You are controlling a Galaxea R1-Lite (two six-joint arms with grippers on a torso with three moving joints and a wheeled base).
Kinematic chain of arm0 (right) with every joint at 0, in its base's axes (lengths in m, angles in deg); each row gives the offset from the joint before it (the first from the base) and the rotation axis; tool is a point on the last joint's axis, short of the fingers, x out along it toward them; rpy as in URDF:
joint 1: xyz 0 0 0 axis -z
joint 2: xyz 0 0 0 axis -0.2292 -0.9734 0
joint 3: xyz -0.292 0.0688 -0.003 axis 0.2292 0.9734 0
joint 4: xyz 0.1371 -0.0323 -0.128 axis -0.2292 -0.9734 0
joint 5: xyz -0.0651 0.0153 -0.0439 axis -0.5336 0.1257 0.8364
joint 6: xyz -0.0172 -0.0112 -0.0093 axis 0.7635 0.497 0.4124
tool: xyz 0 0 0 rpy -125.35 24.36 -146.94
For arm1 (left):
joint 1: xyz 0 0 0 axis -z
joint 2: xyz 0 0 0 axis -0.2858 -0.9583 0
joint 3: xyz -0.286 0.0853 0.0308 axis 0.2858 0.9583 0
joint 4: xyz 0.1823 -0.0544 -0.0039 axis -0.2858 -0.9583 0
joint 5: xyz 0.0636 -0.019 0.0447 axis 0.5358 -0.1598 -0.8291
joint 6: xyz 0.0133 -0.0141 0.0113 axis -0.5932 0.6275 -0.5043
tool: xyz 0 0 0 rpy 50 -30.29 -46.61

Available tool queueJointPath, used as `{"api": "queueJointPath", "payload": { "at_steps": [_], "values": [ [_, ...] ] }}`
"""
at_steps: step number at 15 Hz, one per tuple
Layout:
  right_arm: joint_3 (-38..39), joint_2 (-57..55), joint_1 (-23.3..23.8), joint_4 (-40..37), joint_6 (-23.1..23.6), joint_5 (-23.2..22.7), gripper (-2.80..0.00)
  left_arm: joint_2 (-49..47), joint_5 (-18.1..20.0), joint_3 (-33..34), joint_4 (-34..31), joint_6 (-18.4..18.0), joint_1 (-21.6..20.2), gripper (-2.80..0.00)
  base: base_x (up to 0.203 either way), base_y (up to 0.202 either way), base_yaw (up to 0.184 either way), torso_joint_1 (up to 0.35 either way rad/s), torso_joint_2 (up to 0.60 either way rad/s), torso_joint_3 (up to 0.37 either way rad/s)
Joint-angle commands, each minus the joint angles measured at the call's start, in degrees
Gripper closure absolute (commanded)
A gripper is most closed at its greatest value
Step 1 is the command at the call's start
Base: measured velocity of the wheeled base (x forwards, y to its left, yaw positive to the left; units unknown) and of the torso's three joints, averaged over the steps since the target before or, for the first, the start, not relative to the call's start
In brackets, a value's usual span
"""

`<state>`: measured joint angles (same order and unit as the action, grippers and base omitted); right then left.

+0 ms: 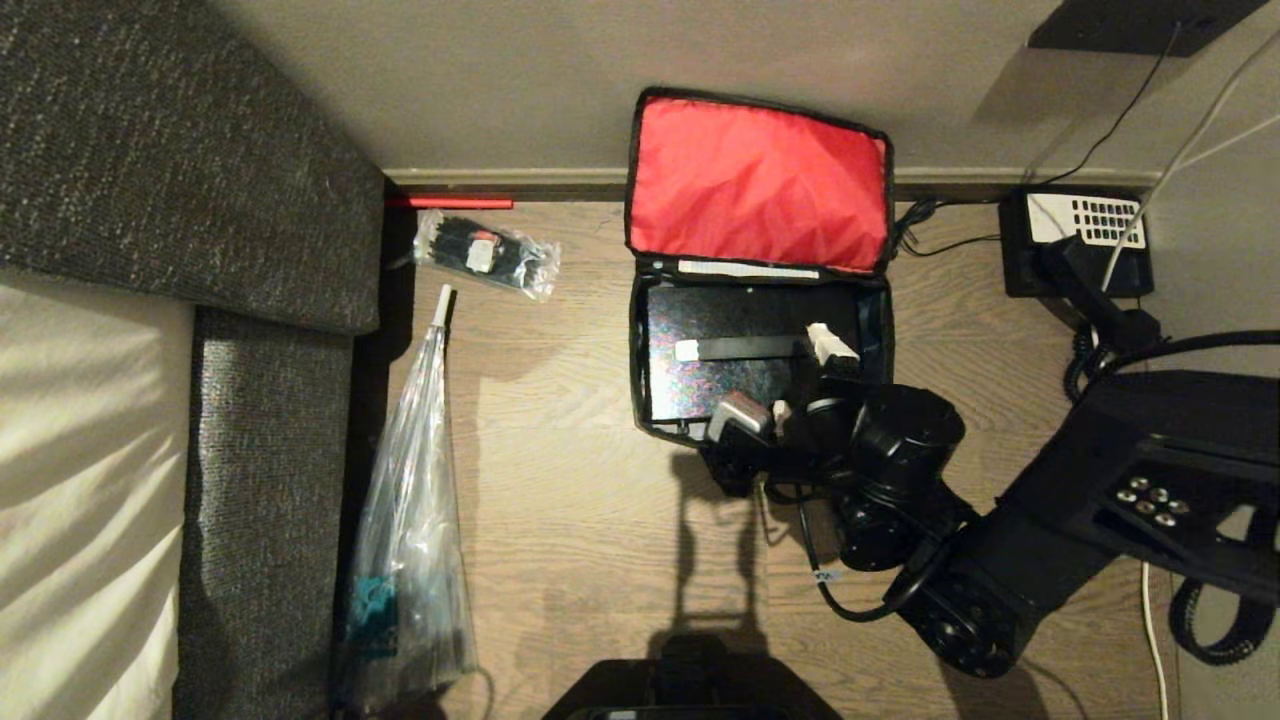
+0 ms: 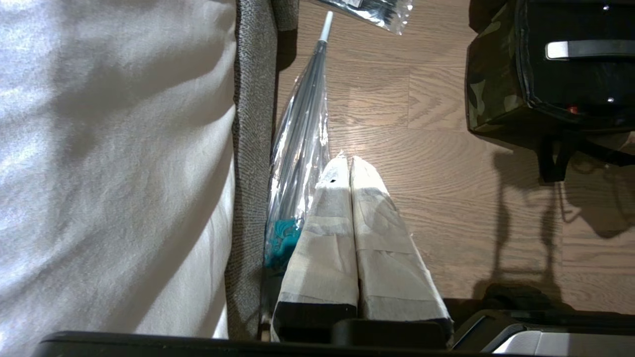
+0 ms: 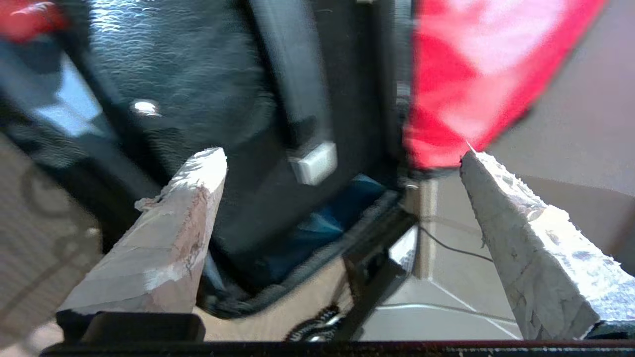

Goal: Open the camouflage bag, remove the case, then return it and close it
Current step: Grip the handle

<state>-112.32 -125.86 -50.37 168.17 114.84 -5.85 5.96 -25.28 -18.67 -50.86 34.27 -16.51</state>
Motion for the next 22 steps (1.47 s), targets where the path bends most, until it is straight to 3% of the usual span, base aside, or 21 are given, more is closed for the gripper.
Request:
{"api": "queueJointPath", "payload": {
  "at_steps": [1,17,22],
  "values": [
    [-0.67,-2.53,-0.07,0.62,0.47,0.16,-2.8,-0.07,0.01,2.29,0.04,0.03,-0.01,0.0,0.0,0.0,0.0,0.0,0.0,0.0],
    [-11.81,-7.88,1.44,0.62,7.26,-2.57,-2.8,-0.07,0.05,2.29,0.04,0.03,-0.01,0.0,0.0,0.0,0.0,0.0,0.0,0.0],
    [-13.11,-9.54,4.32,0.62,10.23,-7.91,-2.8,-0.07,0.03,2.29,0.06,0.03,-0.01,0.0,0.0,0.0,0.0,0.0,0.0,0.0]
  ]
}}
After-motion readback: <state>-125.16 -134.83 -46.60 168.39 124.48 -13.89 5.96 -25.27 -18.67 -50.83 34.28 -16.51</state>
